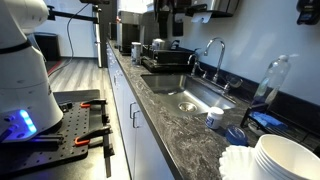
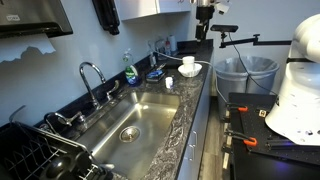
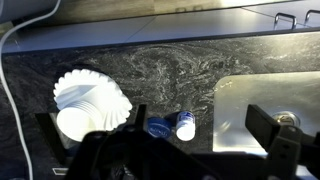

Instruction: Move the blue masking tape backwards

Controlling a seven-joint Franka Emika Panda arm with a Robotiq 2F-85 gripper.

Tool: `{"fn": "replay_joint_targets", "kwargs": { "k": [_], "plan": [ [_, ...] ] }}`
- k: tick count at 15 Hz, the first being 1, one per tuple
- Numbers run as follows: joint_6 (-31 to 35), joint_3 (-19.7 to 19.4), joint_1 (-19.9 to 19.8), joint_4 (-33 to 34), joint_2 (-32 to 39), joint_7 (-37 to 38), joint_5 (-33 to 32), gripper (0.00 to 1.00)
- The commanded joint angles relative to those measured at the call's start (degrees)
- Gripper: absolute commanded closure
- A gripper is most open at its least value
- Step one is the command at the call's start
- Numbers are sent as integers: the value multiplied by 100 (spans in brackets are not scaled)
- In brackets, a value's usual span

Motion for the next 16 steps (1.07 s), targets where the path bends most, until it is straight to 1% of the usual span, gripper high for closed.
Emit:
{"fn": "replay_joint_targets", "kwargs": {
  "k": [1, 2, 5, 10, 11, 13, 15, 16],
  "plan": [
    [388, -322, 133, 117, 362, -857, -135, 0],
    [410, -327, 132, 166, 511, -979, -169, 0],
    [479, -520, 237, 236, 877, -1685, -159, 0],
    [585, -734, 477, 384, 1531, -2669, 52, 0],
    [630, -782, 509, 410, 1643, -2957, 93, 0],
    [696, -766, 575, 475, 1879, -3456, 115, 0],
    [791, -712, 525, 512, 2011, -3860, -18, 0],
    [721, -562, 429, 569, 2073, -3649, -213, 0]
  ]
}}
